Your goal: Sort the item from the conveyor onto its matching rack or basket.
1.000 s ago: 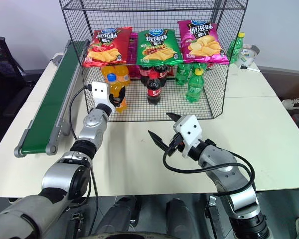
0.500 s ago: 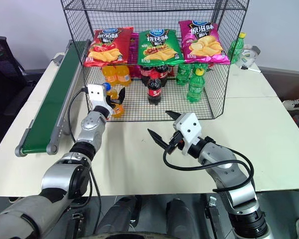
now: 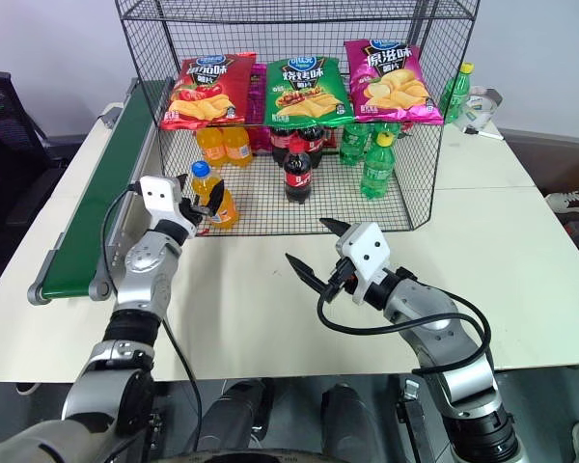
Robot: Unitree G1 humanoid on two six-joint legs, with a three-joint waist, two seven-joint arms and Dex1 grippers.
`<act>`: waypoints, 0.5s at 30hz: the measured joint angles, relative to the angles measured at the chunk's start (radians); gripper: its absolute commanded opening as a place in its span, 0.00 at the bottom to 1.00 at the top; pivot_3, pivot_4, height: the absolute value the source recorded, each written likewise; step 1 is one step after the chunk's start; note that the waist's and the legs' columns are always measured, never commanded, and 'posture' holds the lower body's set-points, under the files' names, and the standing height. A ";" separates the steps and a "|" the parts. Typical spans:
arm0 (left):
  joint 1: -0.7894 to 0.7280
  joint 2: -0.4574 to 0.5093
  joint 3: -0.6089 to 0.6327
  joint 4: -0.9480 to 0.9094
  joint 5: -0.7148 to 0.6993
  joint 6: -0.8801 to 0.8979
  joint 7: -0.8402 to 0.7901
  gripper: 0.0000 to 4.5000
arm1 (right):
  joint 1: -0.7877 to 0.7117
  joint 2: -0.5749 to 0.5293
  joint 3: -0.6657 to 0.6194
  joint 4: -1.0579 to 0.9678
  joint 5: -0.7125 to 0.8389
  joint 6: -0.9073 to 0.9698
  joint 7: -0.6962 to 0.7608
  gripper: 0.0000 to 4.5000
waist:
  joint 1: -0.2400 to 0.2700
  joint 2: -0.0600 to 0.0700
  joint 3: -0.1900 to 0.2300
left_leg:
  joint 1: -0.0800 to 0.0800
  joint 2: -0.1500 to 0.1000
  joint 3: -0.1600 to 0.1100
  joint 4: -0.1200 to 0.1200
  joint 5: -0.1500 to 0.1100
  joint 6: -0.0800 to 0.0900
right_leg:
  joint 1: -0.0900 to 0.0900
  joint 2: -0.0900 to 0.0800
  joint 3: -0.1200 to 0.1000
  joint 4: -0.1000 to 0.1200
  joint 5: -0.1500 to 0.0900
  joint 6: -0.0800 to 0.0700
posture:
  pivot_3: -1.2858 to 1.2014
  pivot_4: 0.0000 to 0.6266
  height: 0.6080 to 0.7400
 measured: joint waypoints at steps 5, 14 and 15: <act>0.074 0.059 -0.017 -0.199 -0.036 0.188 -0.045 0.99 | 0.001 0.004 0.005 -0.001 0.000 0.001 0.000 1.00 | 0.001 0.000 0.000 | 0.000 0.000 0.000 0.000 0.000 0.000 | 0.000 0.000 0.000 0.000 0.000 0.000 | 0.52 0.24 1.00; 0.233 0.315 0.036 -0.530 -0.231 0.520 -0.256 0.99 | 0.008 0.005 0.010 -0.008 0.000 0.005 -0.001 1.00 | -0.003 0.001 0.000 | 0.000 0.001 0.000 -0.001 0.000 0.000 | -0.001 -0.001 0.001 0.000 0.000 -0.001 | 0.52 0.24 1.00; 0.246 0.344 0.051 -0.550 -0.243 0.546 -0.269 0.99 | 0.009 0.005 0.010 -0.008 0.000 0.005 -0.002 1.00 | -0.003 0.001 0.000 | 0.000 0.001 0.000 -0.001 0.000 0.000 | -0.002 -0.002 0.001 0.000 0.000 -0.001 | 0.52 0.24 1.00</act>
